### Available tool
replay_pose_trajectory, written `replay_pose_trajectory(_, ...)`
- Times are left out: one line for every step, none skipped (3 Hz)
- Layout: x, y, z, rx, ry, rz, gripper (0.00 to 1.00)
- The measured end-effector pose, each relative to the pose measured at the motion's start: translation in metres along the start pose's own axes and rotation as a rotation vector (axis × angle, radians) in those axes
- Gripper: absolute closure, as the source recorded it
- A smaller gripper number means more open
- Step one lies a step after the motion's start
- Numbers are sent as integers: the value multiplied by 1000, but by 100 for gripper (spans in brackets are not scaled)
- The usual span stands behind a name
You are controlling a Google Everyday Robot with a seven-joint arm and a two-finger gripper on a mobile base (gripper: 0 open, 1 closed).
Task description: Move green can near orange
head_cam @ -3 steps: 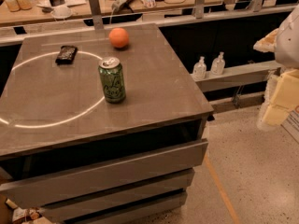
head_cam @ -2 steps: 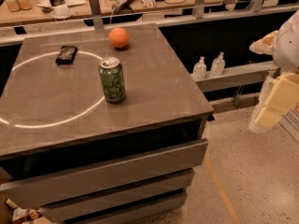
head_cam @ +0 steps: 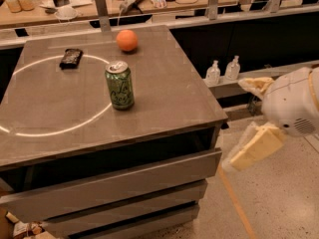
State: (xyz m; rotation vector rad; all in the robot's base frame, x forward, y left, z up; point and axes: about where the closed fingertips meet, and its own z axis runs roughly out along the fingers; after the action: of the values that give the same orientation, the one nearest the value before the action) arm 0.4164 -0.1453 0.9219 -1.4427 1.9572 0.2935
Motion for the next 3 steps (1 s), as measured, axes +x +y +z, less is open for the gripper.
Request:
replay_pose_trajectory(-26,-7,-4,62,-97,11,0)
replay_pose_trajectory(-27,-8,-5,64,-98,19,0)
replay_pose_trajectory(-36,-20,8,62,-159,5,0)
